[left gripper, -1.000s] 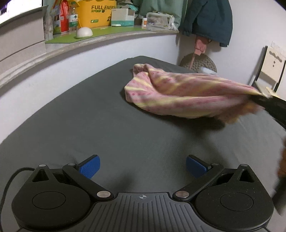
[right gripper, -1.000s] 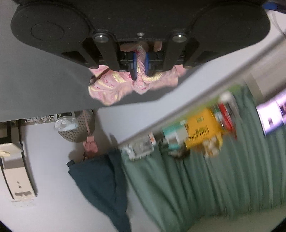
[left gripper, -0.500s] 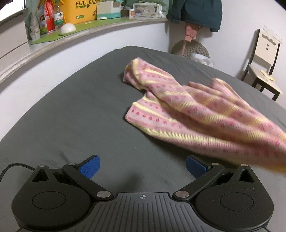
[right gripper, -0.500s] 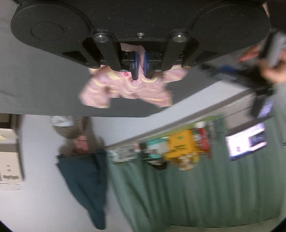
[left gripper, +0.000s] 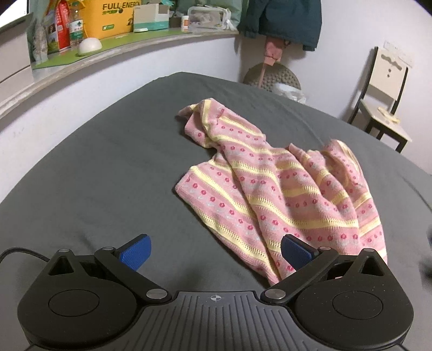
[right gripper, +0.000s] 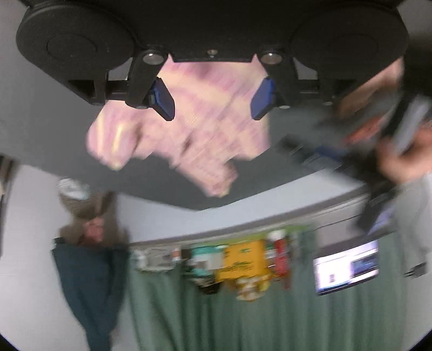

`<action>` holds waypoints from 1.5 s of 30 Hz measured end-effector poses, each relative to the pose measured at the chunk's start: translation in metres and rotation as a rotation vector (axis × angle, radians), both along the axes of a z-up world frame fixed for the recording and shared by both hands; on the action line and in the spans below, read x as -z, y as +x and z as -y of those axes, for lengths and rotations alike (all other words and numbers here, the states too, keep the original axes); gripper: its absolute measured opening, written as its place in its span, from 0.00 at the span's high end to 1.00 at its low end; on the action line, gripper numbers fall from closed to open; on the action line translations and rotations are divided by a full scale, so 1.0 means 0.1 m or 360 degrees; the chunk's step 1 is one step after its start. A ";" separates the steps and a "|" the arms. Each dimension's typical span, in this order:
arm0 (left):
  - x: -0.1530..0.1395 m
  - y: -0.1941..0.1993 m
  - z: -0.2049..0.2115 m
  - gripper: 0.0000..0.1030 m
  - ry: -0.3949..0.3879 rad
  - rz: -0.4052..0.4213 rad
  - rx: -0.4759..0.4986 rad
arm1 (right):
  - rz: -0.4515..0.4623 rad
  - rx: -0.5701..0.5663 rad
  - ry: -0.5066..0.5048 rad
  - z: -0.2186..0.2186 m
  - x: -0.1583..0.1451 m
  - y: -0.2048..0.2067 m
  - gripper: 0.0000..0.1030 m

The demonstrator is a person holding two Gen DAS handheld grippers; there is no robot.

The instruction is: Fold clothes

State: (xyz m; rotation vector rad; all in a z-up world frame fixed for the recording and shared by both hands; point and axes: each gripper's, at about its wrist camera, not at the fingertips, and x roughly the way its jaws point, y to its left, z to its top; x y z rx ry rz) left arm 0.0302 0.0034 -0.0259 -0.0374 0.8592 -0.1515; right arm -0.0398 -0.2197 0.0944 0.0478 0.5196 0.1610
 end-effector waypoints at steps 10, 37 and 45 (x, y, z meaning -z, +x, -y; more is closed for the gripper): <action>0.05 -0.05 -0.01 0.00 -0.0088 0.0020 0.0113 | -0.0486 0.0644 -0.0239 0.79 0.67 2.30 0.45; -0.23 -0.42 0.39 0.00 0.0037 0.0170 0.0484 | -0.0279 0.1068 0.0352 1.20 0.46 -1.21 0.53; -0.18 -0.47 0.53 0.00 0.0018 0.0133 0.0592 | -0.0552 0.0584 0.0051 1.37 0.63 -0.13 0.79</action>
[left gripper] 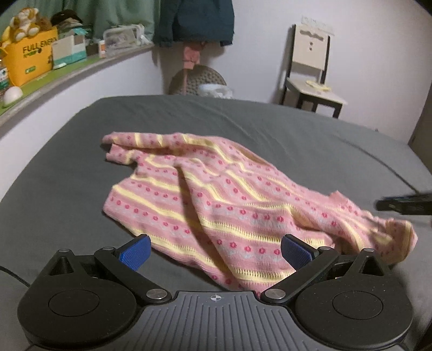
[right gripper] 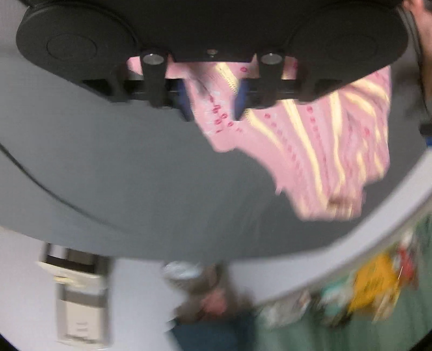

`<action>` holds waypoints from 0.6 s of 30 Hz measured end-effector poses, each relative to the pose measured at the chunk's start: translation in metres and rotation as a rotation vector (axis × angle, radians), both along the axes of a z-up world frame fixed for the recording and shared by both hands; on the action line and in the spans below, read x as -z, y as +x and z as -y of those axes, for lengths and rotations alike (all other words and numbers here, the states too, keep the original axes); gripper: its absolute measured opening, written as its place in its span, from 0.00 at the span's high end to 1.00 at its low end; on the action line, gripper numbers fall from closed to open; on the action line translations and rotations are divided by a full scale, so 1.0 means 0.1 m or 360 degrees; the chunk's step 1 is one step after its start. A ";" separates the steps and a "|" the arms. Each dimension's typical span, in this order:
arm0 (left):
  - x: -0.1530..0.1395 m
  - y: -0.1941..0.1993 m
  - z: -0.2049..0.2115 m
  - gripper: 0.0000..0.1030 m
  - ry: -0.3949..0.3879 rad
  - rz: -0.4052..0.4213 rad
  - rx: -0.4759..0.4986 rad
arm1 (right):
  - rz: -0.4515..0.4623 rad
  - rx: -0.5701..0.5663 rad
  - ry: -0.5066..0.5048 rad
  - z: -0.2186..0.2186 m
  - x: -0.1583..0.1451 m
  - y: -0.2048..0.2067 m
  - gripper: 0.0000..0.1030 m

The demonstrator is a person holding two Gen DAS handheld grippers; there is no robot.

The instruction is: Fold clothes

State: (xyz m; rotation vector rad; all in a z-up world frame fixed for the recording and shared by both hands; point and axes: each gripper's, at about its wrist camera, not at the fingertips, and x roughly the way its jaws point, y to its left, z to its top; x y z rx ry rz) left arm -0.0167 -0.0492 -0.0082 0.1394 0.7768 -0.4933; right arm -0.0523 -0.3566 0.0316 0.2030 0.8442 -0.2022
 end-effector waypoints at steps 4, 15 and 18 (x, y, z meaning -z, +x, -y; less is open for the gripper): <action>0.05 -0.01 0.09 0.00 0.0036 -0.0012 0.0036 | -0.0127 -0.0143 -0.0030 -0.14 0.21 0.07 0.82; 0.14 0.05 0.32 0.00 0.0069 -0.0072 0.0074 | -0.0088 -0.0203 -0.0199 -0.16 0.40 -0.03 0.75; 0.13 0.06 0.36 0.00 0.0063 -0.0066 0.0090 | -0.0038 -0.0212 -0.0116 -0.09 0.39 -0.07 0.86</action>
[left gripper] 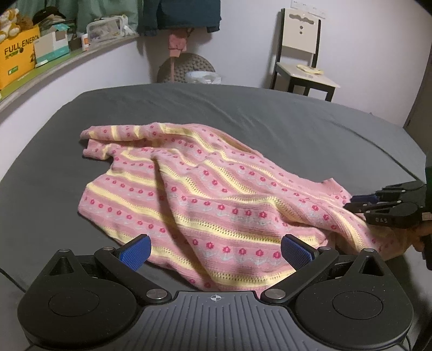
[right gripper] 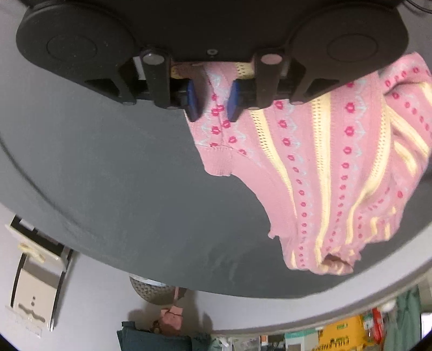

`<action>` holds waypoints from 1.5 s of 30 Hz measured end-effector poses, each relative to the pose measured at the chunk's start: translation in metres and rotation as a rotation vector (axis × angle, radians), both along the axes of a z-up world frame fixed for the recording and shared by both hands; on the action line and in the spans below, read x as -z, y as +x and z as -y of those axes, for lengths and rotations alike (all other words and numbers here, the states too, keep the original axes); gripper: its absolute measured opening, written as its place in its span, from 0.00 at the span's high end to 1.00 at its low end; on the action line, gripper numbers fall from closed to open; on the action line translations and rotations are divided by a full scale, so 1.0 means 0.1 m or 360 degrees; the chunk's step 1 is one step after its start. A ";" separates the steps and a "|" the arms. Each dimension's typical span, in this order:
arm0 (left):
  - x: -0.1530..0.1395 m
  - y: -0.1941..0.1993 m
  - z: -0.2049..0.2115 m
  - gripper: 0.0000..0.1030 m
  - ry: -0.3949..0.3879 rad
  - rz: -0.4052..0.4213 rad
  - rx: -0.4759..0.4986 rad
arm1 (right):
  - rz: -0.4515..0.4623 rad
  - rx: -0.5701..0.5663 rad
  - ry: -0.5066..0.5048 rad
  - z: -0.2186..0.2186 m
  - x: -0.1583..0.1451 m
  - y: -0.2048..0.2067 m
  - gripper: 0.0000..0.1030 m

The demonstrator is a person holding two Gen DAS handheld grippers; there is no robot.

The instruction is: Fold clothes

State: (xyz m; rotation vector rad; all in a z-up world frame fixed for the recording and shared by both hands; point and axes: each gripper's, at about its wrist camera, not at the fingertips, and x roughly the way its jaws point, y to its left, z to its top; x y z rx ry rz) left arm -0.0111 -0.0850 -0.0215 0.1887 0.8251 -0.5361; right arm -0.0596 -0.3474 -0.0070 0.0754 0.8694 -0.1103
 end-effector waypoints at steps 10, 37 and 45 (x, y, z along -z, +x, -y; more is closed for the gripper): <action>-0.10 0.01 0.04 0.00 0.0003 0.0109 -0.0003 | 0.0276 -0.0086 0.0072 -0.05 -0.33 -0.24 0.93; -0.24 0.85 0.94 0.01 0.1426 0.1223 0.1737 | -0.0292 -0.1085 0.0523 -0.94 -0.21 -0.66 0.99; 0.14 0.95 1.07 0.32 0.1752 0.1272 0.2049 | -0.0003 -0.1130 0.0638 -0.74 -0.49 -0.69 0.95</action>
